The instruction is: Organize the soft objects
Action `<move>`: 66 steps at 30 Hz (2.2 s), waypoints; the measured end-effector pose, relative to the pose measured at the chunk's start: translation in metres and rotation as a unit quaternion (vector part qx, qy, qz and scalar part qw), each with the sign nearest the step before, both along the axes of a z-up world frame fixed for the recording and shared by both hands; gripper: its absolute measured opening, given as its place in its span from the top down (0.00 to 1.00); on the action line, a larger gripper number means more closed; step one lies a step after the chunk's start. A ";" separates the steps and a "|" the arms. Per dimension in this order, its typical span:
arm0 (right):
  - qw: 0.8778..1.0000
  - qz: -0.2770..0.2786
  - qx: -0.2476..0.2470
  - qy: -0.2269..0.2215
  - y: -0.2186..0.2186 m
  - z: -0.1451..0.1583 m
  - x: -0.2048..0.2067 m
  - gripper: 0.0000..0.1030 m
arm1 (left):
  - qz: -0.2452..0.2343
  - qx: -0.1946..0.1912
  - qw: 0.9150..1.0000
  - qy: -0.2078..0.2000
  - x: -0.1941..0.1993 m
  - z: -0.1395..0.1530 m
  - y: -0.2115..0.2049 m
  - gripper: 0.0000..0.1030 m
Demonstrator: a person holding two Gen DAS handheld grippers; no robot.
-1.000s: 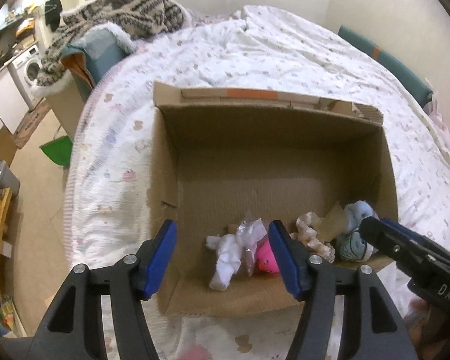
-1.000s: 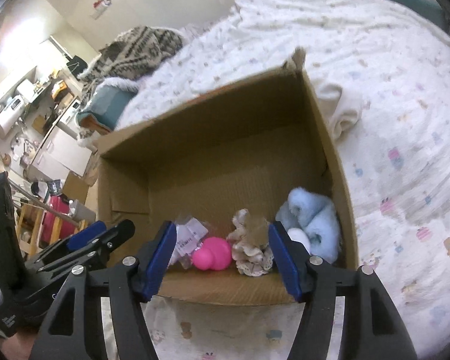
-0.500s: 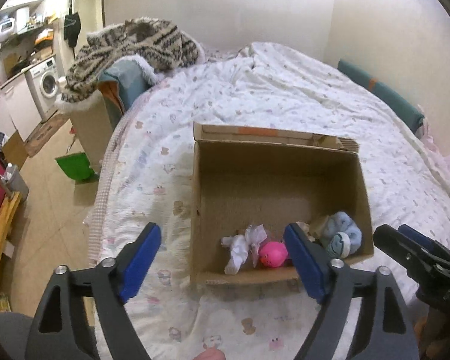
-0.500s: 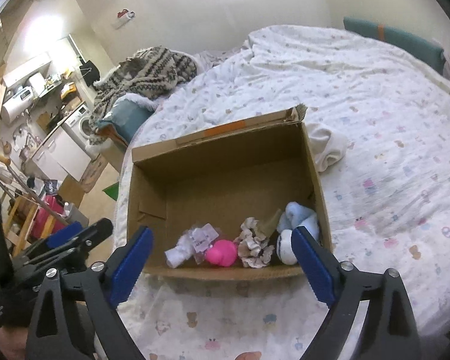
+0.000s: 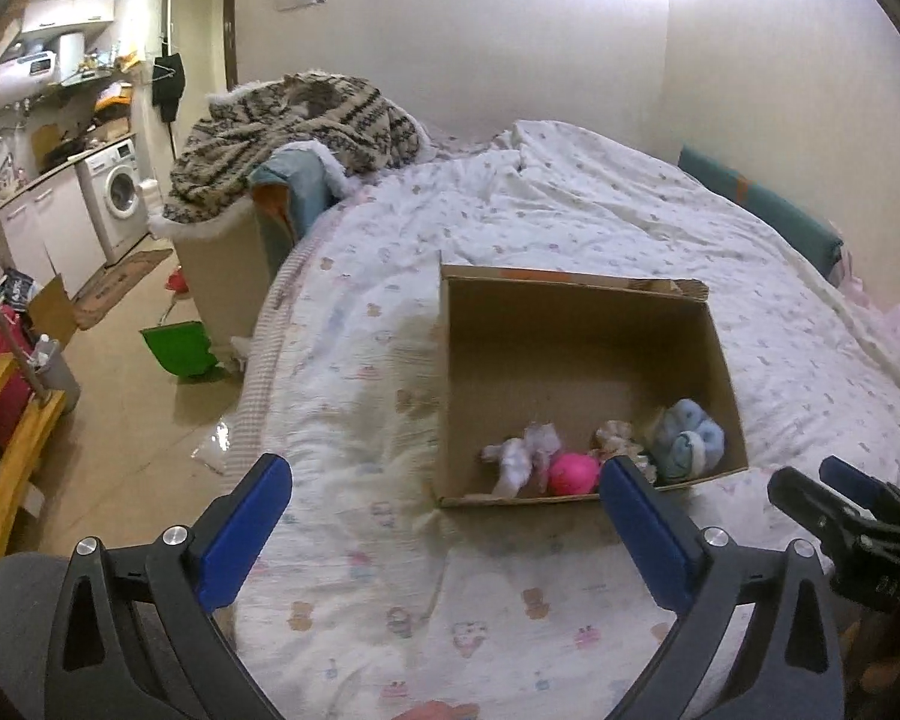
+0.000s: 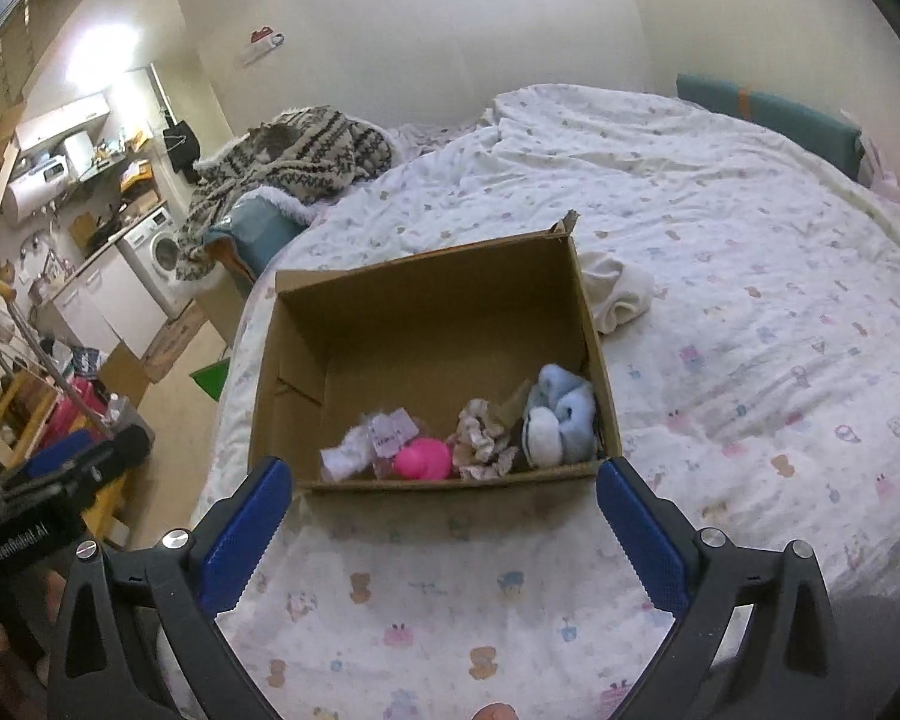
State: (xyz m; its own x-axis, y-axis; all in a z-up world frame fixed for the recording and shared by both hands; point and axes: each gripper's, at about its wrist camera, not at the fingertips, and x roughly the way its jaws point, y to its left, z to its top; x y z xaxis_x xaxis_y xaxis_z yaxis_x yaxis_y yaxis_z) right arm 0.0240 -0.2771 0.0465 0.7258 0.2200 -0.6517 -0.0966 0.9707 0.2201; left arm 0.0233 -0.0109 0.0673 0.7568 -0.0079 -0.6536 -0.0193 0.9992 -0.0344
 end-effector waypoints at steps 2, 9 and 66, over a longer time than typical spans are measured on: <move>1.000 0.001 -0.006 -0.006 0.002 -0.004 -0.003 0.00 | 0.002 -0.004 1.000 -0.001 -0.001 -0.004 0.004 0.01; 1.000 0.001 -0.017 -0.023 0.010 -0.013 -0.007 0.00 | 0.007 -0.016 1.000 0.017 0.002 -0.023 0.007 0.01; 1.000 -0.004 -0.024 -0.004 0.014 -0.022 0.002 0.00 | -0.008 -0.010 0.999 0.033 0.005 -0.036 -0.003 0.01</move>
